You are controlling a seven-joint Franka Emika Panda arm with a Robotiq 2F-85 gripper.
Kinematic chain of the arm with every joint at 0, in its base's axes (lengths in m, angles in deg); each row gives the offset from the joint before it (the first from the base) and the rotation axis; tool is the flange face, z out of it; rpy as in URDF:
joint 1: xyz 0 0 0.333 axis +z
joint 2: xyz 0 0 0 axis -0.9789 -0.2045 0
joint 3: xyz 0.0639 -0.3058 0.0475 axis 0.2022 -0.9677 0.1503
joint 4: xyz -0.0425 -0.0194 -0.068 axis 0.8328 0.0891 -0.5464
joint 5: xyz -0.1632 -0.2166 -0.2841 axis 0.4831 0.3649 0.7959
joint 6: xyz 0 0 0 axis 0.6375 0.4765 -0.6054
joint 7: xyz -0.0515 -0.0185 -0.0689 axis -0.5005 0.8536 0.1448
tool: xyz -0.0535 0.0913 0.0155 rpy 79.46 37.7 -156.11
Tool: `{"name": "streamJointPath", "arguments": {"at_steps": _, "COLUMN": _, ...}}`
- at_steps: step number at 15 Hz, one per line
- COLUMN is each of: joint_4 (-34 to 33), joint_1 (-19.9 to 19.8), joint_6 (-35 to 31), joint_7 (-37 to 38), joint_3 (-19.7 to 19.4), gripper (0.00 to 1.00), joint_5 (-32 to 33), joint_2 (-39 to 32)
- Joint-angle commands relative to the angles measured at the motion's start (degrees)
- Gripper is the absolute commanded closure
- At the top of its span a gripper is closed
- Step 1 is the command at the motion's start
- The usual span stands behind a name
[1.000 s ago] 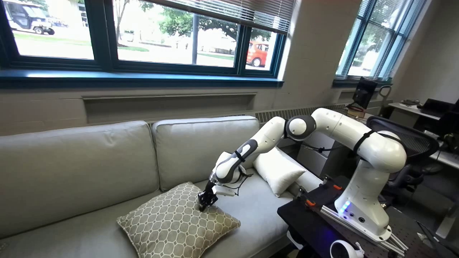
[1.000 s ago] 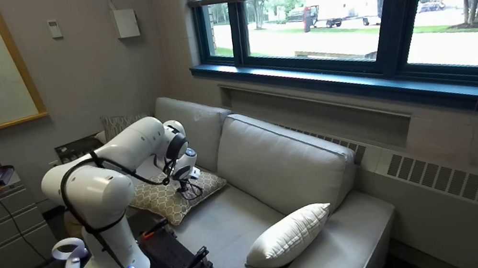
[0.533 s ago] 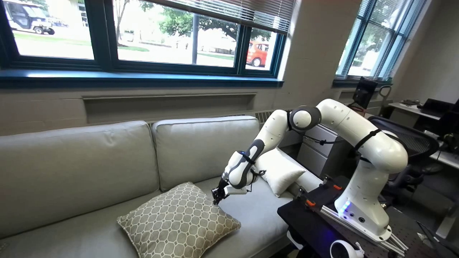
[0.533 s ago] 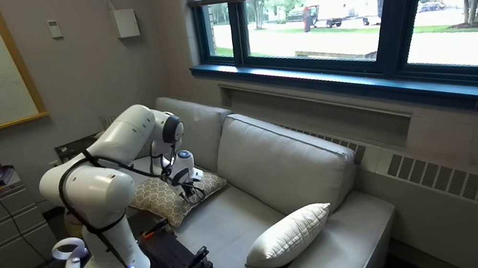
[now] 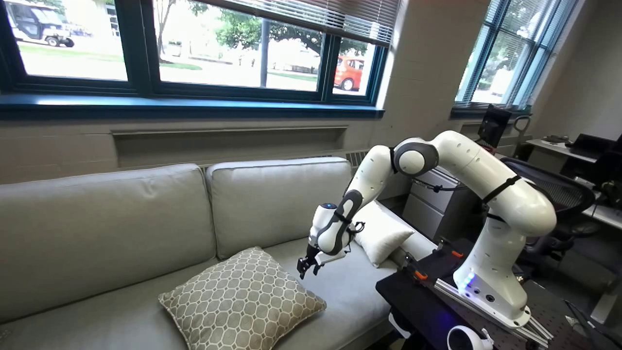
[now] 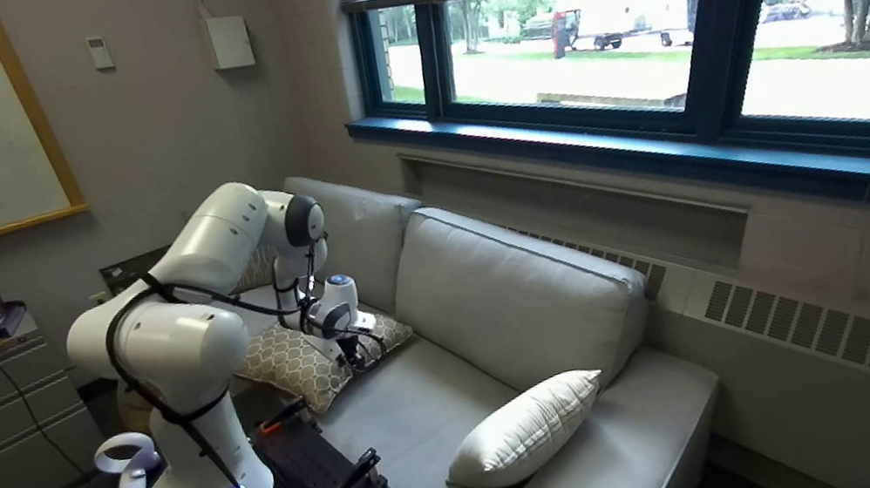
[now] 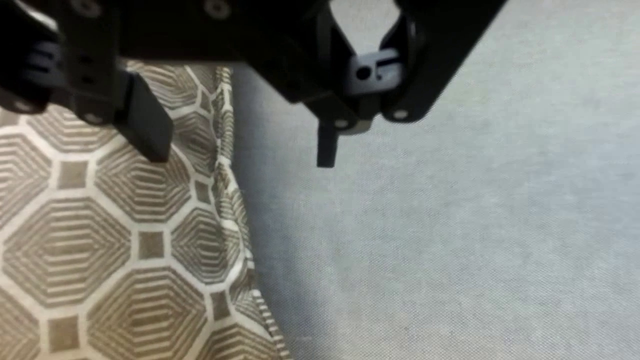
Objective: Put the pillows upright against the armrest
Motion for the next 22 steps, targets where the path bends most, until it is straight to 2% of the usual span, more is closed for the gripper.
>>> {"name": "streamJointPath", "arguments": {"at_steps": 1, "joint_4": -5.60, "joint_1": -10.56, "joint_6": 5.78, "joint_7": -9.80, "joint_3": 9.13, "gripper": 0.00, "joint_5": 3.82, "joint_2": -3.32}}
{"name": "streamJointPath", "arguments": {"at_steps": 3, "joint_4": -10.16, "joint_1": -15.77, "joint_6": 10.87, "joint_7": -15.93, "joint_3": 13.23, "gripper": 0.00, "joint_5": 5.02, "joint_2": -7.32}}
{"name": "streamJointPath", "arguments": {"at_steps": 4, "joint_4": -12.64, "joint_1": -17.32, "joint_6": 14.54, "joint_7": -18.86, "joint_3": 14.06, "gripper": 0.00, "joint_5": 5.71, "joint_2": -9.28}}
{"name": "streamJointPath", "arguments": {"at_steps": 6, "joint_4": -16.01, "joint_1": -17.86, "joint_6": 21.52, "joint_7": -23.48, "joint_3": 12.84, "gripper": 0.00, "joint_5": 7.84, "joint_2": -11.76}}
{"name": "streamJointPath", "arguments": {"at_steps": 7, "joint_4": -11.05, "joint_1": -17.03, "joint_6": 17.26, "joint_7": -19.56, "joint_3": 12.23, "gripper": 0.00, "joint_5": 5.93, "joint_2": -7.74}}
{"name": "streamJointPath", "arguments": {"at_steps": 11, "joint_4": -14.69, "joint_1": -18.10, "joint_6": 20.18, "joint_7": -22.88, "joint_3": 12.27, "gripper": 0.00, "joint_5": 7.21, "joint_2": -11.52}}
{"name": "streamJointPath", "arguments": {"at_steps": 13, "joint_4": -14.07, "joint_1": -20.28, "joint_6": 18.52, "joint_7": -25.20, "joint_3": 14.48, "gripper": 0.00, "joint_5": 6.49, "joint_2": -11.96}}
{"name": "streamJointPath", "arguments": {"at_steps": 16, "joint_4": -17.35, "joint_1": -23.33, "joint_6": 18.02, "joint_7": -30.14, "joint_3": 18.75, "gripper": 0.00, "joint_5": 6.19, "joint_2": -15.38}}
{"name": "streamJointPath", "arguments": {"at_steps": 18, "joint_4": -20.12, "joint_1": -25.90, "joint_6": 19.43, "joint_7": -34.65, "joint_3": 22.15, "gripper": 0.00, "joint_5": 5.97, "joint_2": -18.61}}
{"name": "streamJointPath", "arguments": {"at_steps": 21, "joint_4": -25.35, "joint_1": -27.70, "joint_6": 22.35, "joint_7": -39.07, "joint_3": 24.84, "gripper": 0.00, "joint_5": 5.84, "joint_2": -23.73}}
{"name": "streamJointPath", "arguments": {"at_steps": 22, "joint_4": -19.94, "joint_1": -27.27, "joint_6": 21.76, "joint_7": -44.50, "joint_3": 23.14, "gripper": 0.00, "joint_5": -2.06, "joint_2": -18.89}}
